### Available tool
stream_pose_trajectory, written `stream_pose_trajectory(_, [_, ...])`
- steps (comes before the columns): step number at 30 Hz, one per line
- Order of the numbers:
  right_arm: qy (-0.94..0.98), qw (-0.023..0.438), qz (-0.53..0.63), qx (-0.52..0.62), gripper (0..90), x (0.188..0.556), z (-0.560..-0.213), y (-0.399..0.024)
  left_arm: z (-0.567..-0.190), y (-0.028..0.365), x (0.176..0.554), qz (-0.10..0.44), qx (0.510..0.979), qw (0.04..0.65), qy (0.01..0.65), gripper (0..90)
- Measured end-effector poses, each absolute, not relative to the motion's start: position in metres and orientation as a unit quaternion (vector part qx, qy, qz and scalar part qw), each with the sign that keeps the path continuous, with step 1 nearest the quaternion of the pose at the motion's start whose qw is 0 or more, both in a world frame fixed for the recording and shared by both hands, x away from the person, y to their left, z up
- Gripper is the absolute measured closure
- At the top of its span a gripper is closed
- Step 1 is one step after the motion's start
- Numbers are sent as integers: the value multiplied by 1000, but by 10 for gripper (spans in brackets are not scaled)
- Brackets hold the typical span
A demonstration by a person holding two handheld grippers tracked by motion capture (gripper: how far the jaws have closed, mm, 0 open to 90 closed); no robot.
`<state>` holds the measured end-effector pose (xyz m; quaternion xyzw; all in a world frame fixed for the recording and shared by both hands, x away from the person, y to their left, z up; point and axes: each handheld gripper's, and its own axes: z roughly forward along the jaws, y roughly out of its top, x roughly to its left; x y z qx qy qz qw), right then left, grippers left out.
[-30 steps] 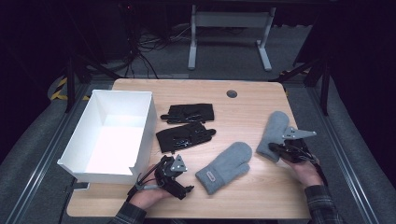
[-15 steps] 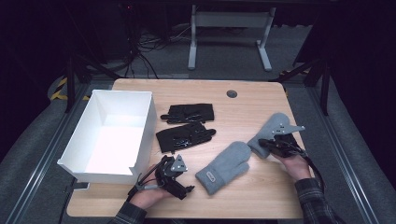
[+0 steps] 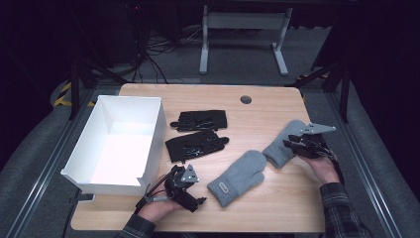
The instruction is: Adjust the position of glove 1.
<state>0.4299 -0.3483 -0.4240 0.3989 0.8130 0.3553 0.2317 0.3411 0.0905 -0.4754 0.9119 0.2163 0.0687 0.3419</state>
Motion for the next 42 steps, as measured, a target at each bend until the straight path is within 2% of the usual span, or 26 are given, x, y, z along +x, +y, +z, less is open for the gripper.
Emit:
stream_pose_trajectory(2, [818, 230, 342, 401, 589, 435, -430, -348, -475, 90, 341, 68, 912, 343, 216, 1])
stream_pose_trajectory(5, [828, 225, 320, 402, 616, 440, -440, -347, -476, 90, 341, 69, 911, 344, 215, 1])
stream_pose_trajectory(10, [828, 213, 317, 410, 815, 442, -449, -347, -476, 90, 341, 69, 912, 344, 215, 1])
stream_pose_trajectory(13, [828, 212, 315, 413, 873, 442, -449, -348, -476, 90, 341, 69, 912, 344, 215, 1])
stream_pose_trajectory(28, [795, 235, 366, 423, 890, 431, -419, -357, -476, 89, 341, 70, 911, 345, 214, 1])
stream_pose_trajectory(42, [798, 229, 391, 398, 889, 404, -396, -334, -476, 89, 341, 71, 910, 348, 212, 1])
